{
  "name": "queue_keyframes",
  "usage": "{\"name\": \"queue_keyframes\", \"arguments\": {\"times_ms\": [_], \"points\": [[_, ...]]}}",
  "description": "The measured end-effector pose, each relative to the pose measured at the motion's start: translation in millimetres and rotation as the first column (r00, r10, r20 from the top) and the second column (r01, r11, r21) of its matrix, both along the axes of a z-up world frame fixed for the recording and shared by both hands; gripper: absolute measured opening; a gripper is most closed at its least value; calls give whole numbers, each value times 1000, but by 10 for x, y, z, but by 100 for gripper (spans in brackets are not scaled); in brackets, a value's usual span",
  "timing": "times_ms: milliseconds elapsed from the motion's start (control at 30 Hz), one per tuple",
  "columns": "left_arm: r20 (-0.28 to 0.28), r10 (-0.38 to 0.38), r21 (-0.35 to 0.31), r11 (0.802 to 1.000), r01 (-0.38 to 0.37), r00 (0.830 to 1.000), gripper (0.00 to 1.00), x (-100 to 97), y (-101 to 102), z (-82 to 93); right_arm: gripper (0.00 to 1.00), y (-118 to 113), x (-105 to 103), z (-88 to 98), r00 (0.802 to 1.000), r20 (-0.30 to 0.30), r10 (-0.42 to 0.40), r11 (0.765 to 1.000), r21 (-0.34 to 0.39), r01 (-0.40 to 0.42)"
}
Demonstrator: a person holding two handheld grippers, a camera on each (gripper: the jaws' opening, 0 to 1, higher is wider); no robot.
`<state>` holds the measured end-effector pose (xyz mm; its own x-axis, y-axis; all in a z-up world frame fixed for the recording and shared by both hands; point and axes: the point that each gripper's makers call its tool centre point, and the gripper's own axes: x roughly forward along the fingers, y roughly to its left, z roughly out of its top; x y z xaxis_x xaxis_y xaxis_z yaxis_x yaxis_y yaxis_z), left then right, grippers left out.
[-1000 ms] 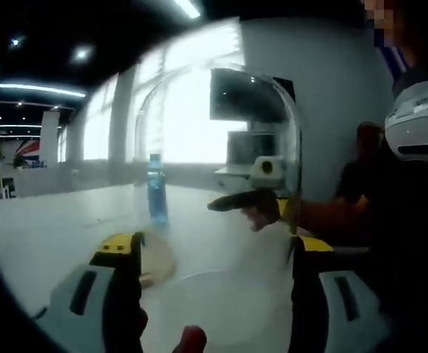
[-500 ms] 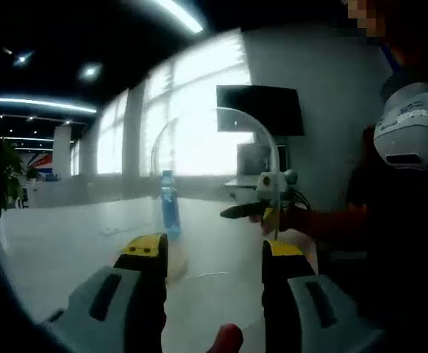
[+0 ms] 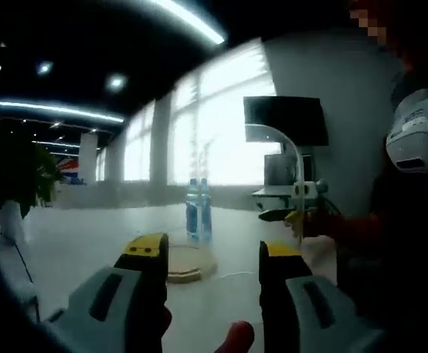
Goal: Open the cover put in the Mizone put the cover back on
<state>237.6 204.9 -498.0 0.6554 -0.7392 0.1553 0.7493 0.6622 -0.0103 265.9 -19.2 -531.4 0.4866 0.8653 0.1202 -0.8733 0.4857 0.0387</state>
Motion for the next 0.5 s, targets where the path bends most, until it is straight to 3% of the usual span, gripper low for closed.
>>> {"name": "queue_keyframes", "arguments": {"times_ms": [100,200,500], "points": [[9,40,4,999,-40,999,38,74,85,-69,40,-61,19,-4,999,-2,-51,999,1,51],[-34,62,-19,998,-63,997,35,167,142,-204,39,-96,39,-87,996,-17,-89,995,-35,88],[-94,129,12,992,-129,987,30,324,191,-582,32,-169,72,-395,979,-27,-201,975,-101,198]]}}
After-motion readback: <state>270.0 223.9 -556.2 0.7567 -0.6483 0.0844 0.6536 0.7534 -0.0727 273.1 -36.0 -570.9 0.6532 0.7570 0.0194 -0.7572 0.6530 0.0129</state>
